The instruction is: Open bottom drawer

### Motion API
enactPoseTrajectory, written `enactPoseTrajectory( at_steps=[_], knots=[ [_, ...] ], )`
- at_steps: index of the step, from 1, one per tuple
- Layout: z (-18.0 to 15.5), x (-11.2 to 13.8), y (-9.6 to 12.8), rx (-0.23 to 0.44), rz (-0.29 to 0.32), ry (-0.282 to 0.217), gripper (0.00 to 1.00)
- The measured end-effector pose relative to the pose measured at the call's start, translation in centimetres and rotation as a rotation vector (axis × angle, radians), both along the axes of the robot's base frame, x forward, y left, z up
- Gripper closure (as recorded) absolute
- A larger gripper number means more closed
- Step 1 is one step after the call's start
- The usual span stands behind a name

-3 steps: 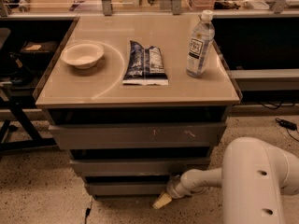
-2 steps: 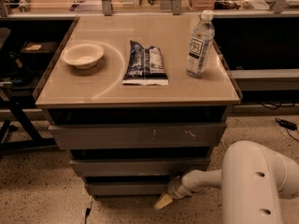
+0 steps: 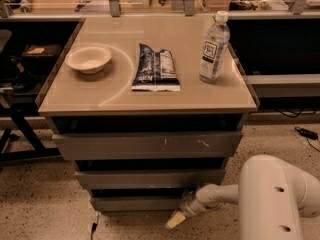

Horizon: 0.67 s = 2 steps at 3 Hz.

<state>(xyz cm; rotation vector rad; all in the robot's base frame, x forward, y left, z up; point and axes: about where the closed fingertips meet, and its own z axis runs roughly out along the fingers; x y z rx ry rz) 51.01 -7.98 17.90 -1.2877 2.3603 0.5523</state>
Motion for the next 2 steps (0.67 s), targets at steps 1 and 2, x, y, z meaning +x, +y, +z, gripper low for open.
enactPoseTrajectory(
  at_steps=[1, 2],
  knots=[
    [0.55, -2.01, -0.14, 0.039, -0.005, 0.039, 0.0],
    [0.87, -2.0, -0.13, 0.04, -0.005, 0.039, 0.0]
  ],
)
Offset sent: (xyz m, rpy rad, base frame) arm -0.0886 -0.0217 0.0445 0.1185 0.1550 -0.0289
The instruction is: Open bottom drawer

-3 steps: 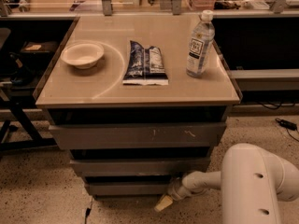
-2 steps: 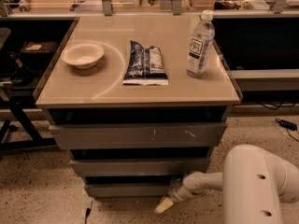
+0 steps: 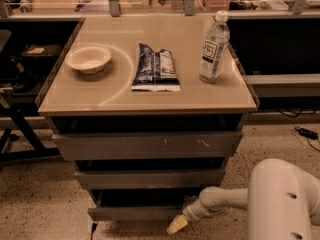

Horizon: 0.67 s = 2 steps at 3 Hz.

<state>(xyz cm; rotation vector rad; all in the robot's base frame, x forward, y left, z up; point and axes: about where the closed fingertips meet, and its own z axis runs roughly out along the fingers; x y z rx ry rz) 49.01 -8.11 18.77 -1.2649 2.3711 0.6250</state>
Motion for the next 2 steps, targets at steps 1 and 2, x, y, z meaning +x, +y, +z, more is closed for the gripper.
enactPoseTrajectory(
  at_steps=[1, 2],
  knots=[
    [1.9, -2.8, -0.6, 0.012, -0.002, 0.04, 0.0],
    [4.7, -7.4, -1.3, 0.038, -0.011, 0.103, 0.0]
  ],
)
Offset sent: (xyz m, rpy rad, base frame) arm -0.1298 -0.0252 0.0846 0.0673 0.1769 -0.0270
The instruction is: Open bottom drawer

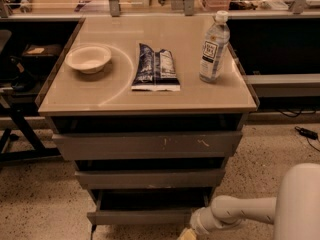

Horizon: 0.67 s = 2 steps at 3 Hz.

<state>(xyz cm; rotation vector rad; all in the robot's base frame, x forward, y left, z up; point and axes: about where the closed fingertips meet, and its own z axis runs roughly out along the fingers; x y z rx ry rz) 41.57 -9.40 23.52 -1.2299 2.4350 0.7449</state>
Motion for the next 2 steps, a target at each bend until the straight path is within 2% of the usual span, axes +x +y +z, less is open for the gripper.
enactPoseTrajectory(
  at_steps=[1, 2],
  knots=[
    [2.74, -1.41, 1.59, 0.073, 0.04, 0.009, 0.0],
    [2.75, -1.44, 1.64, 0.074, 0.041, 0.01, 0.0]
  ],
)
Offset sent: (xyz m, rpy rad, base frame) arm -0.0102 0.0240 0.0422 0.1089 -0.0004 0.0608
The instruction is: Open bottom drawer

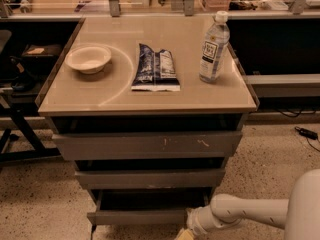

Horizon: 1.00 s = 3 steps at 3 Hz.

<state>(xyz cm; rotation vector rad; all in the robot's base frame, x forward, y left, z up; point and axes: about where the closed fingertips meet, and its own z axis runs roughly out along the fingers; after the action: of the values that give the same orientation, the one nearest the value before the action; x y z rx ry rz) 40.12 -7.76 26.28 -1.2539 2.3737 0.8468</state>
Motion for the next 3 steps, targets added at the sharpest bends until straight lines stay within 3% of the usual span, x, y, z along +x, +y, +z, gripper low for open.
enactPoseTrajectory(
  at_steps=[1, 3],
  knots=[
    [-0.4, 0.9, 0.3, 0.001, 0.012, -0.021, 0.0],
    [-4.7, 3.5, 1.2, -0.027, 0.059, -0.017, 0.0]
  ],
)
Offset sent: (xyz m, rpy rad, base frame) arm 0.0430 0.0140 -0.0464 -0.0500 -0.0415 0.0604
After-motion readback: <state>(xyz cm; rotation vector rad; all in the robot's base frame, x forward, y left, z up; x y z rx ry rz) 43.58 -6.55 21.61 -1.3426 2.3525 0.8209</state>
